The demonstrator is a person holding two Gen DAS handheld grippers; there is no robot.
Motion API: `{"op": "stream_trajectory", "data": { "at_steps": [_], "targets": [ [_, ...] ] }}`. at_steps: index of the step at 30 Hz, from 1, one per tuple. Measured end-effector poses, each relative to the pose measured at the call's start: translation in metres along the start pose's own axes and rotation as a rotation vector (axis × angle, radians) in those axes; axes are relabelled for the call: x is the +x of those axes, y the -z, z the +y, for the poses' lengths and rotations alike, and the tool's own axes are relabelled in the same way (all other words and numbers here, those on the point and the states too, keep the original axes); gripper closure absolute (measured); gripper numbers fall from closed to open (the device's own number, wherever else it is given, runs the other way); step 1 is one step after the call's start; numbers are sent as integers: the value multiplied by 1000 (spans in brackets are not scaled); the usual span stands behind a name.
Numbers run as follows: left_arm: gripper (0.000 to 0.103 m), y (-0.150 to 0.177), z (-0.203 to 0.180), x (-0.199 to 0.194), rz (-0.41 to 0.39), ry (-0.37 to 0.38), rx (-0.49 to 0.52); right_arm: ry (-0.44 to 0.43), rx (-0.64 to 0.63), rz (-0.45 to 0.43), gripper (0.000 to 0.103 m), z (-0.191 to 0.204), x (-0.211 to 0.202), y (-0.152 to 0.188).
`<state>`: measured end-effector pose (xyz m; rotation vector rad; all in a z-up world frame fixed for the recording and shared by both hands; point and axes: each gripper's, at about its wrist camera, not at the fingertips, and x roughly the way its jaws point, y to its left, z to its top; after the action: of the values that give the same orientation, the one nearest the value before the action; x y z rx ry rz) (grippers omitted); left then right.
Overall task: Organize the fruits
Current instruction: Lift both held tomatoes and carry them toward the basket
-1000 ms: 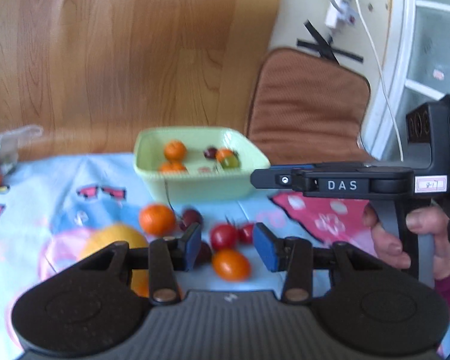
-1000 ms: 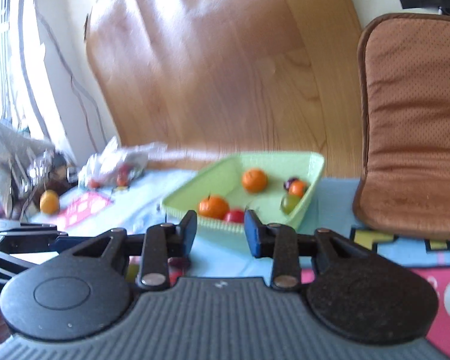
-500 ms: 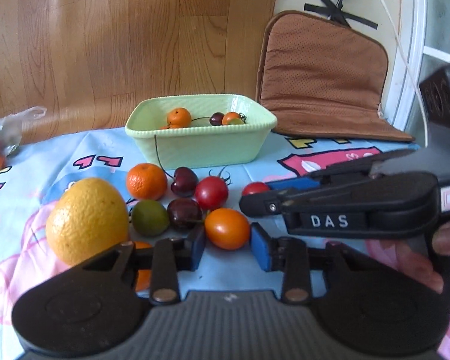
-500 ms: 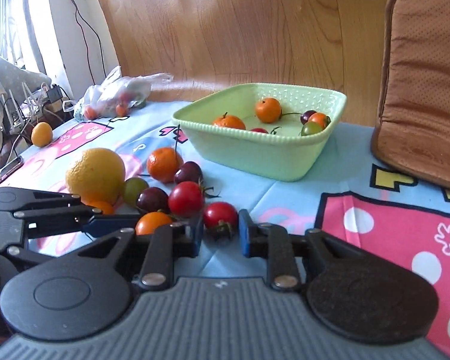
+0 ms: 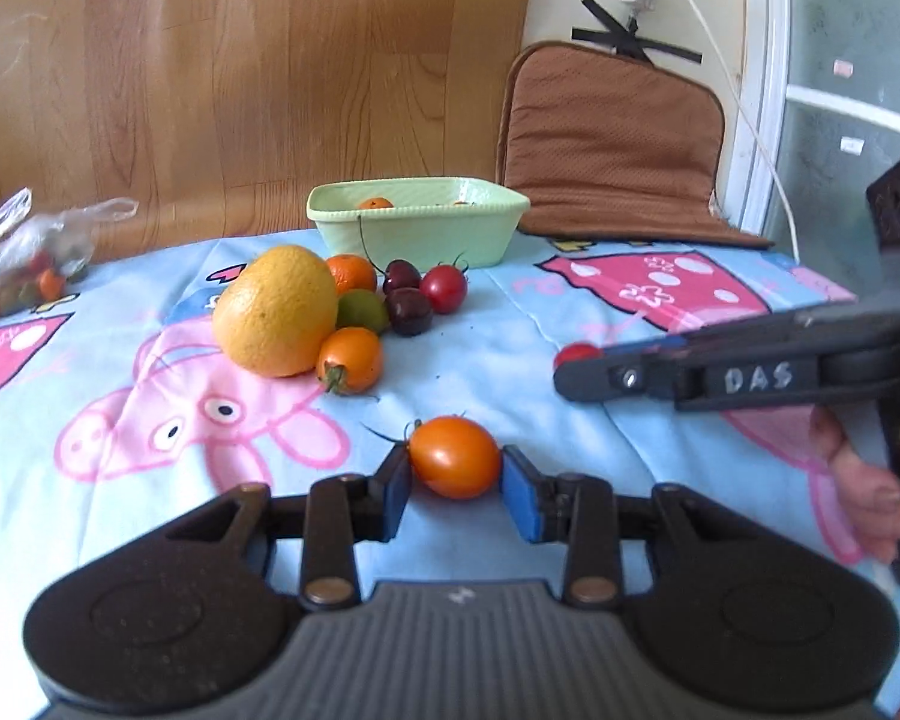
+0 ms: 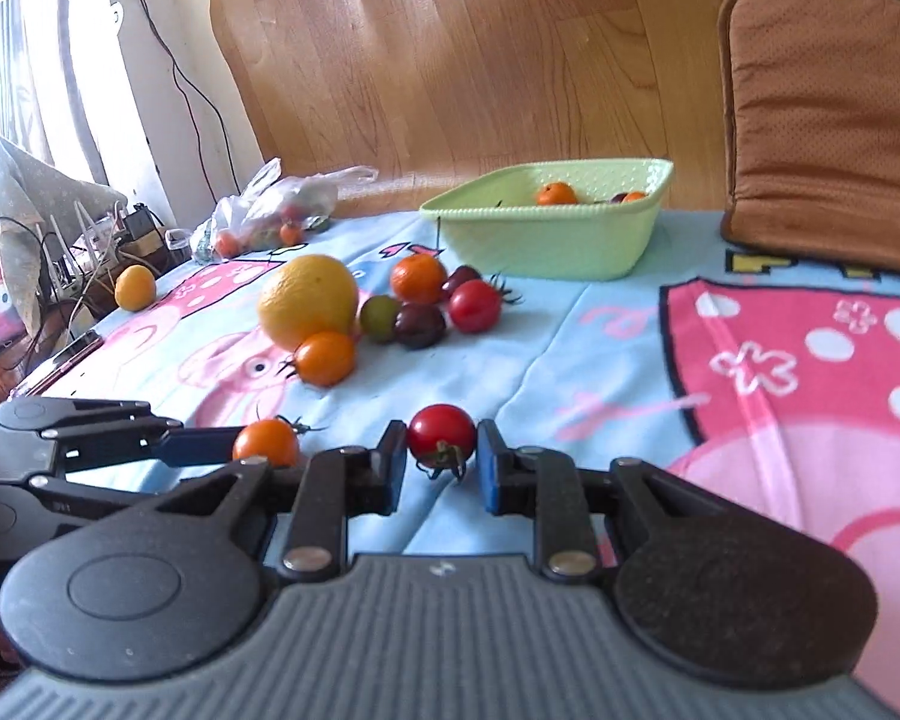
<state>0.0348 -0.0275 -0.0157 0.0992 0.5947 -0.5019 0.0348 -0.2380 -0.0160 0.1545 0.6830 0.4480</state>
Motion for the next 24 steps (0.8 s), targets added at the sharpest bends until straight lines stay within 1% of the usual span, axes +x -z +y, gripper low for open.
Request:
{"op": "stream_trajectory", "data": {
  "at_steps": [2,5,8,12,13,14,16,17,18,21,22,24],
  "targets": [
    [70,1,5,0,0,16,-22,11,-9,-4,76,3,0,0],
    [70,1,8,0,-4,31,-39,4,23,-5,76,-2,-1,1],
    [69,2,11,0,-4,45,-57,19,17,-8,75,1,-2,2],
    [63,2,12,0,-4,39,-65,38,3,-10,75,5,-2,3],
    [58,2,12,0,-5,29,-65,45,-2,-10,75,6,-2,4],
    [56,2,12,-1,-6,22,-67,52,-10,-10,75,8,-2,4],
    [59,1,13,0,-3,23,-72,63,-25,-9,75,11,-2,4],
    [63,1,13,0,-5,26,-77,67,-30,-8,75,12,-2,4],
    [70,1,13,0,-6,32,-81,70,-33,-8,75,12,-2,4],
    [71,-1,14,-2,-11,38,-86,70,-16,-12,76,11,-3,4],
    [71,-4,15,-3,-19,49,-86,63,0,-16,76,9,-4,2],
    [71,-18,17,-6,-57,63,-75,46,16,-50,76,7,-8,-6]
  ]
}}
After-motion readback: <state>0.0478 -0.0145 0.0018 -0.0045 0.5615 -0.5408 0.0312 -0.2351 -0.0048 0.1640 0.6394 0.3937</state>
